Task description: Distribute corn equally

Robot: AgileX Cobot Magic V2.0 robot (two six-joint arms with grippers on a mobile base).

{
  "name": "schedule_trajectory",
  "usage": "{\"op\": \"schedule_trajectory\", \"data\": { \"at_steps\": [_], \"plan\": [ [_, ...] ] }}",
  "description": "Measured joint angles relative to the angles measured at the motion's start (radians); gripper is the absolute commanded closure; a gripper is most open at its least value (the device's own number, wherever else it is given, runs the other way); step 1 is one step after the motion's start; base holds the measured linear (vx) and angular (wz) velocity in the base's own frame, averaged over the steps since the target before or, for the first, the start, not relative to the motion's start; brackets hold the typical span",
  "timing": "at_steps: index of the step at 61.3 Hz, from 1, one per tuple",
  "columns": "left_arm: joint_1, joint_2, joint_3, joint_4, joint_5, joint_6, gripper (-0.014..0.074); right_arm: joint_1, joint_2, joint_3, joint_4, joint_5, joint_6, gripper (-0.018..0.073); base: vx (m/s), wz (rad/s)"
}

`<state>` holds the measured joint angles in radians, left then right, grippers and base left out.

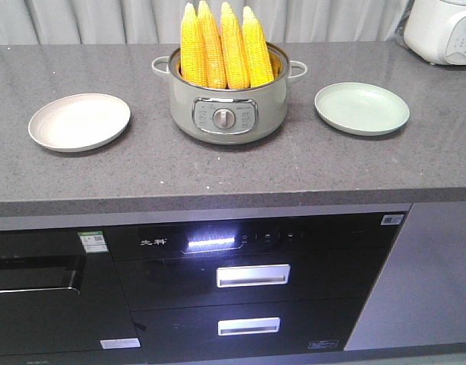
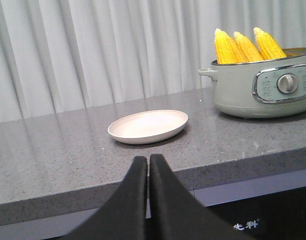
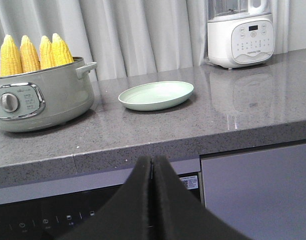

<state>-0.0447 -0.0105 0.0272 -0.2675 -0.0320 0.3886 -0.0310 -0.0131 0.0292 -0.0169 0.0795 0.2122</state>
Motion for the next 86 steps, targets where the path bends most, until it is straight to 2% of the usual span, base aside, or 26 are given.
{"op": "schedule_trajectory", "data": {
  "at_steps": [86],
  "plan": [
    [0.0,0.0,0.0,0.0,0.0,0.0,0.0603,0.0,0.0,0.0,0.0,0.0,0.0,0.0564,0.07,0.0]
  ]
}}
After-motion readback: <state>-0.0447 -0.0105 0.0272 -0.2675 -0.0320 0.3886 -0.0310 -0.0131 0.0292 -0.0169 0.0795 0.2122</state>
